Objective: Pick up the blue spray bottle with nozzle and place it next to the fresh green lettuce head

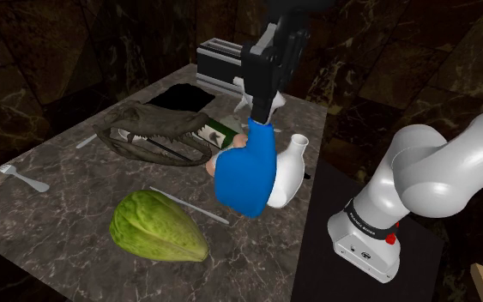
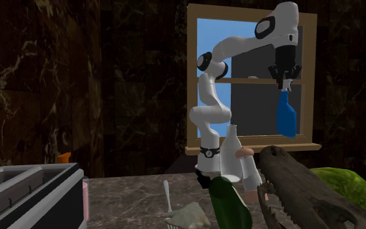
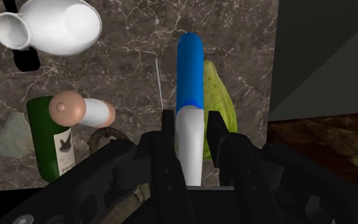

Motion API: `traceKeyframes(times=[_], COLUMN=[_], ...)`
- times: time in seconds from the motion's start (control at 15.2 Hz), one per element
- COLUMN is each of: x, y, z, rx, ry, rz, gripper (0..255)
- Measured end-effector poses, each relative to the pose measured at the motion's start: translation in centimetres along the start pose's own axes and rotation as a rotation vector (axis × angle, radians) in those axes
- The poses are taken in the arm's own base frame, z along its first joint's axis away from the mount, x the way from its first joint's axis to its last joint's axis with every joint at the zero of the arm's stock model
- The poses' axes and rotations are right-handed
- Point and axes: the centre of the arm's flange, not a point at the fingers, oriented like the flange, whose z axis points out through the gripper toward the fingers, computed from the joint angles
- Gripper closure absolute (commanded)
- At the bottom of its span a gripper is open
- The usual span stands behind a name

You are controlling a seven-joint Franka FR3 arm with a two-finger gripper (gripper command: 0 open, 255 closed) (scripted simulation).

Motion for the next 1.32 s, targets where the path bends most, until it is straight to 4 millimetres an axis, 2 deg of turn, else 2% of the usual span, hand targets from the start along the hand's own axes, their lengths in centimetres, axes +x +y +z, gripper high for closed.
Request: traceKeyframes(times=[1.32], x=[0.0], y=[0.0], z=[10.7], rx=[0.000], ry=[0.000], rz=[0.000], gripper=[255])
